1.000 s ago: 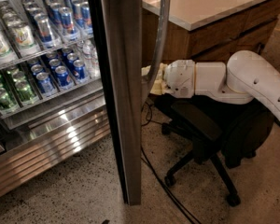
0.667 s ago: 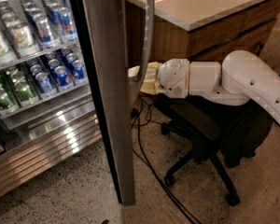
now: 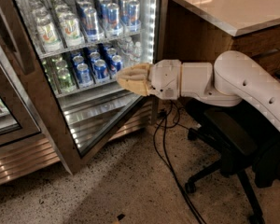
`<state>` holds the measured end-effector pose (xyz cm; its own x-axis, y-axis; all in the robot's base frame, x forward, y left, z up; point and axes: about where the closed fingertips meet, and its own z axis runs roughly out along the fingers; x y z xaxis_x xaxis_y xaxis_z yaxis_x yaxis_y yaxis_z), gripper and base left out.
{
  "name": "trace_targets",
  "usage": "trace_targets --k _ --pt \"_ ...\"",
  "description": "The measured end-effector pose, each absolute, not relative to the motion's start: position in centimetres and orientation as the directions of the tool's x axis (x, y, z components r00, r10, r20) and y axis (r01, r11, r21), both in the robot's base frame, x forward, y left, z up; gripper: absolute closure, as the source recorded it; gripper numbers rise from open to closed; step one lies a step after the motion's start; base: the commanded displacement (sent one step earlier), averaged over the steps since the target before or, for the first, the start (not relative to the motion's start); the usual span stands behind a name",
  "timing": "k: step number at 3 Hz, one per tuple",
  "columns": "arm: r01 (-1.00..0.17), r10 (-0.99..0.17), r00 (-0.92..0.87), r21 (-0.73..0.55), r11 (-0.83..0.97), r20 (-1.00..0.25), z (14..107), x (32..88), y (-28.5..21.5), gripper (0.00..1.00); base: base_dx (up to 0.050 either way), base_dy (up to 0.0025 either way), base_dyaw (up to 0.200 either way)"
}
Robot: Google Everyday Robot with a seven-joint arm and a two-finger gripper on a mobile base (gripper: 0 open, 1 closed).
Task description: Close right fridge door
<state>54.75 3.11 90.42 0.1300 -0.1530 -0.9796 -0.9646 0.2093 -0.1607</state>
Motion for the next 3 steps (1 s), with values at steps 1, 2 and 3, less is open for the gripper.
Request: trace_targets --k 1,2,3 --pt "-0.965 -0.153 0.13 -0.161 0.209 -0.98 90.4 54.7 3.1 1.0 0.0 0.0 0.0" --pt "-0.978 -0.1 0.169 -0.179 0.109 -0.981 90.7 55.6 7.7 1.0 0.0 0.0 0.0" --pt "-0.98 -0.072 0.182 -0.187 0.07 -0.981 90.8 55.9 9.6 1.0 0.0 0.0 0.0"
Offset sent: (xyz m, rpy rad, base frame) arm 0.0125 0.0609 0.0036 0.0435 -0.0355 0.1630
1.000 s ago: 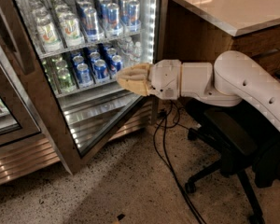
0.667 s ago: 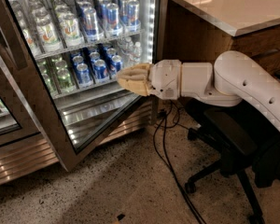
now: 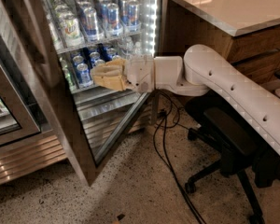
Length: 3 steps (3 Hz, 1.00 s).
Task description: Close right fridge door
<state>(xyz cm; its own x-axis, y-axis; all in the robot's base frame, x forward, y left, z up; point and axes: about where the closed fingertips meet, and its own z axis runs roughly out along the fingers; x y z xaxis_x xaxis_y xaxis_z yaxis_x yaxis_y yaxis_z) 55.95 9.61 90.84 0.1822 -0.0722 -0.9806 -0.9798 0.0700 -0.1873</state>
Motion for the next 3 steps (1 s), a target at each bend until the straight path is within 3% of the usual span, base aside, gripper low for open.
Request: trace_targets --k 2,3 --pt "-0.98 -0.072 0.182 -0.187 0.07 -0.981 90.8 55.8 9.4 1.0 0.0 0.0 0.0" --pt "-0.976 -0.057 0.216 -0.218 0.012 -0.975 91.9 56.1 11.8 1.0 0.0 0.0 0.0"
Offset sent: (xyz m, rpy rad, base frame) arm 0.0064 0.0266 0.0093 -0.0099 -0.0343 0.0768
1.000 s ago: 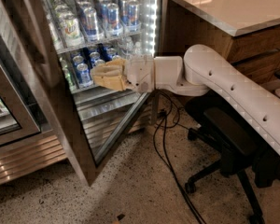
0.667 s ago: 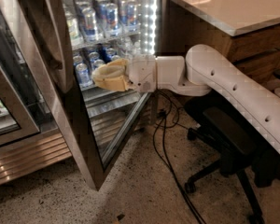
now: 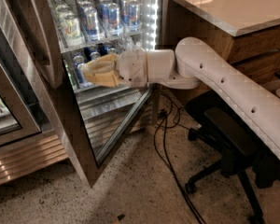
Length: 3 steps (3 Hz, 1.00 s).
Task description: Close right fridge door
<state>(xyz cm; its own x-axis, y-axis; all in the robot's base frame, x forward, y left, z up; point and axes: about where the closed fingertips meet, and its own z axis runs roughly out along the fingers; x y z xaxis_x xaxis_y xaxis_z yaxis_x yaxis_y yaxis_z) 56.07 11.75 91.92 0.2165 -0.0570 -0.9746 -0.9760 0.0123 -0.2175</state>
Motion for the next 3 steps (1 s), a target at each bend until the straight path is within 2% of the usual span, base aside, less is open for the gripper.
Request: trace_targets --k 2,3 --pt "-0.971 -0.057 0.24 -0.24 0.004 -0.969 92.4 55.9 12.6 1.0 0.0 0.0 0.0" --pt "-0.957 -0.075 0.291 -0.291 -0.002 -0.954 93.0 55.8 14.9 1.0 0.0 0.0 0.0"
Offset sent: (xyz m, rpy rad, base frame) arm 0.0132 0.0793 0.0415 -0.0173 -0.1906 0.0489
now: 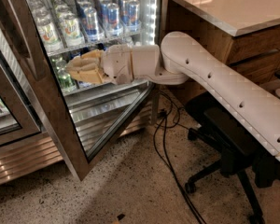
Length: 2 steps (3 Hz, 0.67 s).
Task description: Close right fridge door
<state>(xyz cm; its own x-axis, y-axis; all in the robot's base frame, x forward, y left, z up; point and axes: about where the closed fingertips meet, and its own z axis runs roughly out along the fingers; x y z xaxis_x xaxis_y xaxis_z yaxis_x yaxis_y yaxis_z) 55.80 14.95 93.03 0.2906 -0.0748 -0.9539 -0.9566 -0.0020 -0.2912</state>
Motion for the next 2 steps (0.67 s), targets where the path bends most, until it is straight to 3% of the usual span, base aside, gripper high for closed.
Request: trace_targets --k 1,2 --pt "-0.957 -0.075 0.291 -0.291 -0.002 -0.954 93.03 55.8 14.95 1.0 0.0 0.00004 0.198" --pt "-0.957 -0.075 0.291 -0.291 -0.002 -0.954 93.03 55.81 14.95 1.0 0.0 0.0 0.0"
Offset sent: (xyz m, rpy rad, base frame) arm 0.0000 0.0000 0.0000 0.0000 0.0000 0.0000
